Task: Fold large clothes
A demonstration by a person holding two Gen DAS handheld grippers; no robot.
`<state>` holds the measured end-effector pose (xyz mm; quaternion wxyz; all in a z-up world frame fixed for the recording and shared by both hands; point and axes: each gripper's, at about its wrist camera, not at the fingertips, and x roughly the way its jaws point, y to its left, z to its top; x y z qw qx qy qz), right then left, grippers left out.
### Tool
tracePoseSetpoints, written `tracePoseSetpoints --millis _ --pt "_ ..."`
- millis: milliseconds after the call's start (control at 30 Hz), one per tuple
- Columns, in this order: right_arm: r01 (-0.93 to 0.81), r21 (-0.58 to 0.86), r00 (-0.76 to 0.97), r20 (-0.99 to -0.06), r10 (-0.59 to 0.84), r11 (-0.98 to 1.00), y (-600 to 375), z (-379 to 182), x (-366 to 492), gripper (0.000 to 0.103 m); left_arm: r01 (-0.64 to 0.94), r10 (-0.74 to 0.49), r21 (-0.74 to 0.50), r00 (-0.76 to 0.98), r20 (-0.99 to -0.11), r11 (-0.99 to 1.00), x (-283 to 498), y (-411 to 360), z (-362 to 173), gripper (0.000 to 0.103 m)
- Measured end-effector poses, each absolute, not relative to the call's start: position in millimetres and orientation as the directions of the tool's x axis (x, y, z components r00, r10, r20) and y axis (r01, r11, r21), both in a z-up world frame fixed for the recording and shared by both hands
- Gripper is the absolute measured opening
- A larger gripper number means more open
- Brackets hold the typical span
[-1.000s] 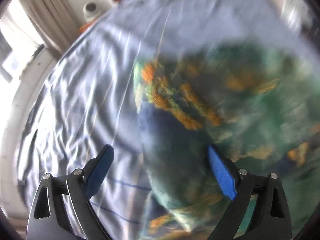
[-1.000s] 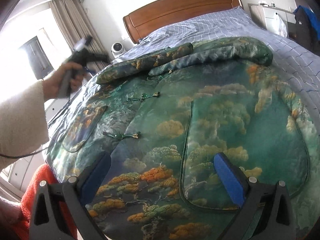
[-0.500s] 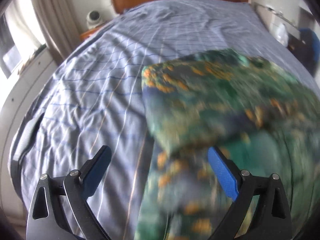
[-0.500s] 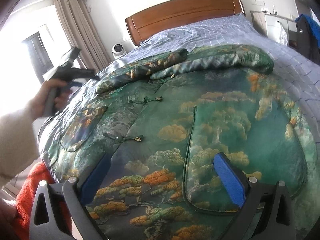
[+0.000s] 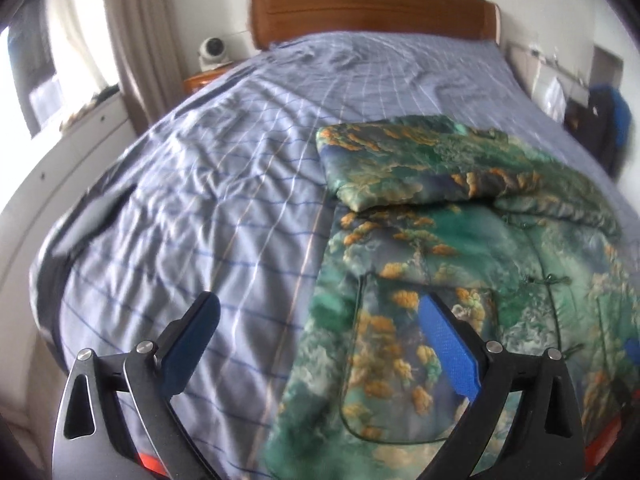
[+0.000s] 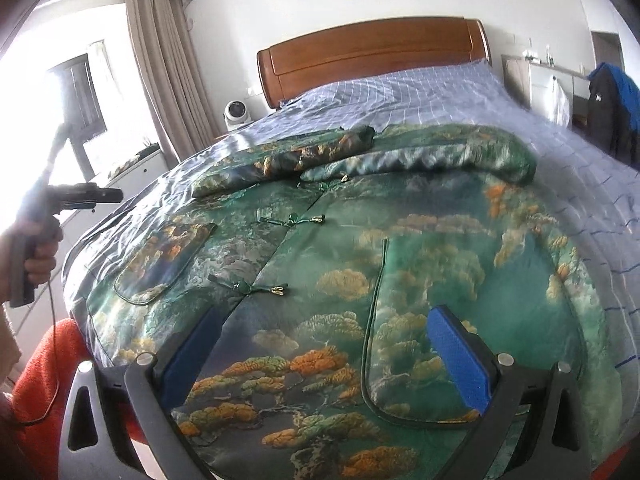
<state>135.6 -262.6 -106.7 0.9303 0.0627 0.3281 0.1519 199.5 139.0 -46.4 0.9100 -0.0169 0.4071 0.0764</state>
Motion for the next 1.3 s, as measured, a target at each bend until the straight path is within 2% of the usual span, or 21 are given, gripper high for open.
tracePoseSetpoints --millis 67,233,300,400,700,1300 --pt "-0.241 0.196 0.748 -0.587 0.310 0.951 -261 -107 134 0.102 -0.186 0.140 0.020 0.659 -0.739 0.982 195 140 -59 0.100" --pt "-0.227 0.164 0.759 -0.588 0.280 0.960 -259 -111 132 0.102 -0.364 0.272 0.000 0.695 -0.665 0.932 168 151 -85 0.100" --pt "-0.224 0.150 0.763 -0.588 0.269 0.963 -259 -112 132 0.102 -0.392 0.257 -0.054 0.696 -0.670 0.919 161 160 -94 0.100" --pt "-0.220 0.143 0.763 -0.591 0.262 0.965 -259 -114 132 0.102 -0.429 0.299 -0.022 0.665 -0.685 0.903 157 167 -105 0.100" --pt "-0.245 0.122 0.749 -0.606 0.268 0.962 -249 -121 133 0.102 -0.493 0.395 0.039 0.644 -0.655 0.869 141 176 -122 0.100" --pt "-0.275 0.091 0.740 -0.616 0.271 0.957 -240 -124 132 0.102 -0.532 0.430 0.045 0.629 -0.647 0.846 132 183 -122 0.100"
